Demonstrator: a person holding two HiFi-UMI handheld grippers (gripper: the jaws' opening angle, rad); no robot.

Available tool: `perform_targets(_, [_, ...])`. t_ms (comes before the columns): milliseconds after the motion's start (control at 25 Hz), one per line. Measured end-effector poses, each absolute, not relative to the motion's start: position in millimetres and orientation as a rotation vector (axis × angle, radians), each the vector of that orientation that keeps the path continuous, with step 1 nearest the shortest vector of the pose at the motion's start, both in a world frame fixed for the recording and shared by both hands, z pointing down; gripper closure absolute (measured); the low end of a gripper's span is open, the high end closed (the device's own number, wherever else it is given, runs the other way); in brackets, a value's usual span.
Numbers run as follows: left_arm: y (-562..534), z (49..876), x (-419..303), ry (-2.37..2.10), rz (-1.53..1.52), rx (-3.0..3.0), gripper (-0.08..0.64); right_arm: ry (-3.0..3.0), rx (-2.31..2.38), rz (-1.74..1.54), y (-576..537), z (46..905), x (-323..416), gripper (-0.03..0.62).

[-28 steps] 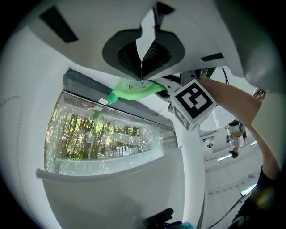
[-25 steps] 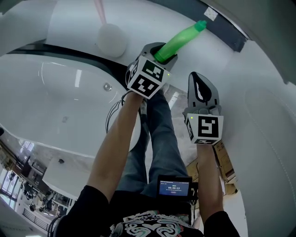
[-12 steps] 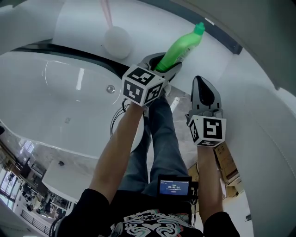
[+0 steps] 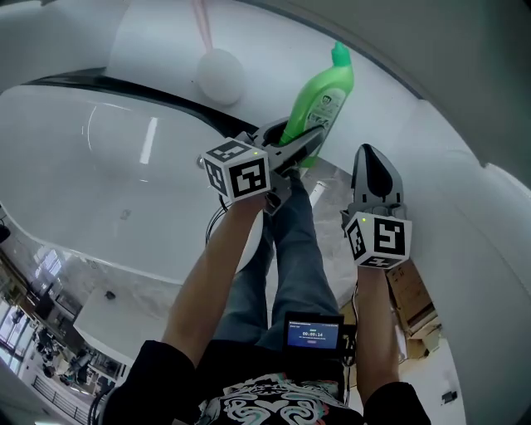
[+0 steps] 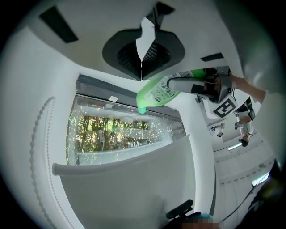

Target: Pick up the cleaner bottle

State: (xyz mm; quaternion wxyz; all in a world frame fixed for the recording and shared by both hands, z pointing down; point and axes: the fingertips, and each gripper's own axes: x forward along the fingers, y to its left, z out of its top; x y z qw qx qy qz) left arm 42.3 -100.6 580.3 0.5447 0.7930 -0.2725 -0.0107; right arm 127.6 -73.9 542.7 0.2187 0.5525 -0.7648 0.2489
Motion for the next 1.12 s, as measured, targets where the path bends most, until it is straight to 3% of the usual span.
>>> perform_targets(840, [-49,430,-27,-0.657,-0.285,1.825,0.36,-2.238,1.615,0.596,-45,415,87,0.565])
perform_targets(1120, [-14,315,-67,-0.656,-0.378,1.797,0.36,-2.31,1.685,0.562,-22,291,53,0.565])
